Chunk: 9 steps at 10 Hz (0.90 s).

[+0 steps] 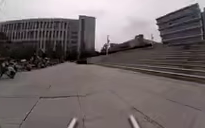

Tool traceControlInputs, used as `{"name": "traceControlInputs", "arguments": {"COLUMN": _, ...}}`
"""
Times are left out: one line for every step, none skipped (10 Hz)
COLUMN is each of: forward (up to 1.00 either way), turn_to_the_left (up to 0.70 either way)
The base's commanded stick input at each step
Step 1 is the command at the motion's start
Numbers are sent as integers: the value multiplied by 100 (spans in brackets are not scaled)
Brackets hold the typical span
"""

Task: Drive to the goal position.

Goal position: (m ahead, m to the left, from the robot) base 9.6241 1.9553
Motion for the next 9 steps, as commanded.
{"name": "traceControlInputs", "arguments": {"forward": 100, "turn_to_the_left": 4}}
{"name": "traceControlInputs", "arguments": {"forward": 100, "turn_to_the_left": 35}}
{"name": "traceControlInputs", "arguments": {"forward": 100, "turn_to_the_left": 3}}
{"name": "traceControlInputs", "arguments": {"forward": 100, "turn_to_the_left": 0}}
{"name": "traceControlInputs", "arguments": {"forward": 100, "turn_to_the_left": 0}}
{"name": "traceControlInputs", "arguments": {"forward": 100, "turn_to_the_left": 0}}
{"name": "traceControlInputs", "arguments": {"forward": 100, "turn_to_the_left": 0}}
{"name": "traceControlInputs", "arguments": {"forward": 100, "turn_to_the_left": 0}}
{"name": "traceControlInputs", "arguments": {"forward": 100, "turn_to_the_left": 0}}
